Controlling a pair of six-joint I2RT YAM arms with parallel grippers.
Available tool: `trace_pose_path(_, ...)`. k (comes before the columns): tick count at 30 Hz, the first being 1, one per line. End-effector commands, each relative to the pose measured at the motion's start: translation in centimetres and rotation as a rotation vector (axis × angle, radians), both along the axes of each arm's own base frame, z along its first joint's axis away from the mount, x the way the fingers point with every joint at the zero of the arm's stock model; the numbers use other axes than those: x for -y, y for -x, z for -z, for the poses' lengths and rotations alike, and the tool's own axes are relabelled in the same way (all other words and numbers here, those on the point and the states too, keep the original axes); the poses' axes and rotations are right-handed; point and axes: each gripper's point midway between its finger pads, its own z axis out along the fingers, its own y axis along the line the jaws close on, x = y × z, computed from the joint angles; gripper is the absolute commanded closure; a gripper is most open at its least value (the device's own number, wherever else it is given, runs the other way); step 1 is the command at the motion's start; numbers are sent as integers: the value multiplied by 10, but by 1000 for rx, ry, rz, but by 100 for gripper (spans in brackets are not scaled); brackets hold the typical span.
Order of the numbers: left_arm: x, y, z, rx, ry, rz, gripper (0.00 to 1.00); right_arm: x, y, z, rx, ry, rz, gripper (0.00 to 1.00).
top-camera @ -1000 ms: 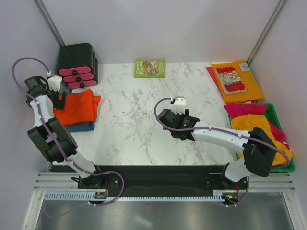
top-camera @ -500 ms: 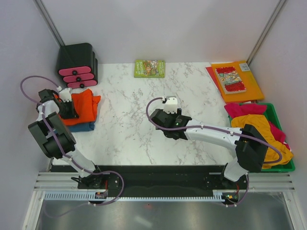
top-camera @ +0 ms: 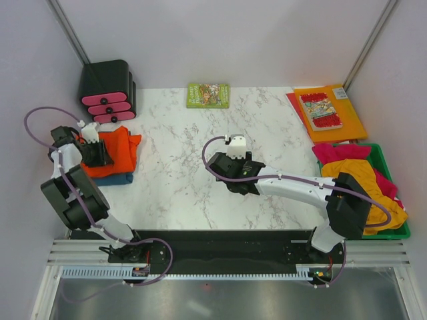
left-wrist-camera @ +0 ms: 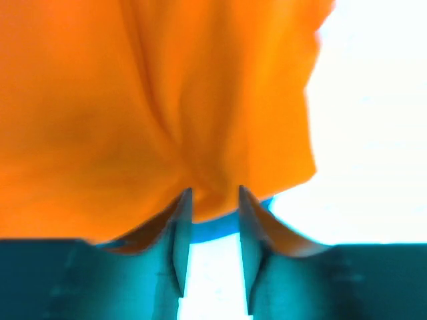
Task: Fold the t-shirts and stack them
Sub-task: Put the neatly folded tshirt into the corner of the board with the left arm
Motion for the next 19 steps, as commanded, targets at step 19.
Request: trace_pose_path(19,165,-10,-110,289,-161,223,27,4,-5,-60,145,37,41,12)
